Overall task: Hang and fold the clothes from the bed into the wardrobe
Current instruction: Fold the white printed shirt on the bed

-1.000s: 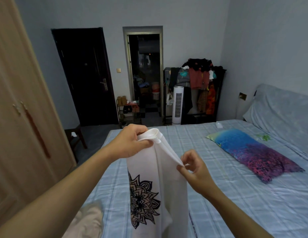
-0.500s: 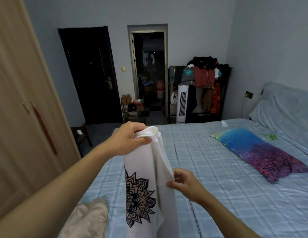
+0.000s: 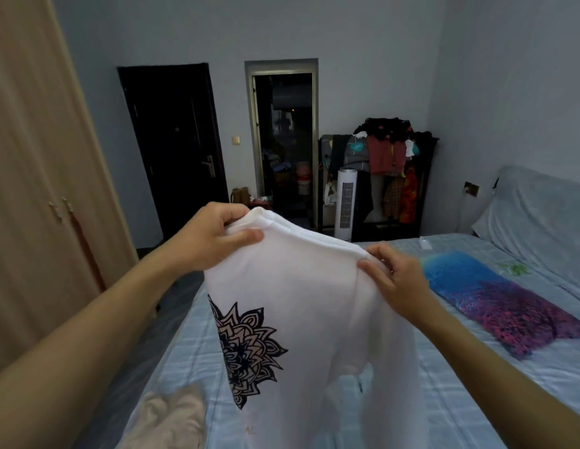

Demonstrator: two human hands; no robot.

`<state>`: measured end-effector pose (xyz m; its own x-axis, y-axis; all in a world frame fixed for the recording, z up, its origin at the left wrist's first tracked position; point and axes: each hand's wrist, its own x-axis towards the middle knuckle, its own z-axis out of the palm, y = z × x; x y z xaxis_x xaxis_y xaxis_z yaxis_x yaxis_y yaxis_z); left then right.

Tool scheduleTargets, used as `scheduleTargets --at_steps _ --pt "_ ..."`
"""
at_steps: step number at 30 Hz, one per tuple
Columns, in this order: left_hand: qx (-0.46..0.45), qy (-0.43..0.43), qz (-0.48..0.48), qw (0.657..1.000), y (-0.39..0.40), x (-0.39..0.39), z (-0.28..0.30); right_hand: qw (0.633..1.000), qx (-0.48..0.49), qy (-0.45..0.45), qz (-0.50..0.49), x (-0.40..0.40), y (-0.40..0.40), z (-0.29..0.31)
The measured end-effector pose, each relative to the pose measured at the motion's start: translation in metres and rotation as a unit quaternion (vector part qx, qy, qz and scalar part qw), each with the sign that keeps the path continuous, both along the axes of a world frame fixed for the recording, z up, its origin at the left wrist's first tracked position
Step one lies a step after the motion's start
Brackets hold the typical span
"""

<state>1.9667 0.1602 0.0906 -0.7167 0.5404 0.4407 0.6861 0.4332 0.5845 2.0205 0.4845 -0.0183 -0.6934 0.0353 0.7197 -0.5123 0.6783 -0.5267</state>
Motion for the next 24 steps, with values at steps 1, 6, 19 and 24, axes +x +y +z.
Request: scheduleTargets --at_steps 1,6,19,24 --pt "-0.009 -0.003 -0.009 1.000 0.003 0.002 0.002 1.000 0.003 -0.002 0.002 0.003 0.002 0.000" --pt "-0.020 -0.006 -0.017 1.000 0.012 0.004 -0.006 0.994 0.010 -0.088 0.057 0.021 0.018 -0.019" --pt "-0.085 0.032 -0.037 0.995 0.029 -0.009 -0.036 0.971 -0.003 -0.236 0.028 0.014 0.007 -0.131" --pt "-0.097 0.016 -0.029 0.995 0.016 -0.022 -0.055 0.949 -0.001 -0.310 0.052 0.008 0.004 -0.159"
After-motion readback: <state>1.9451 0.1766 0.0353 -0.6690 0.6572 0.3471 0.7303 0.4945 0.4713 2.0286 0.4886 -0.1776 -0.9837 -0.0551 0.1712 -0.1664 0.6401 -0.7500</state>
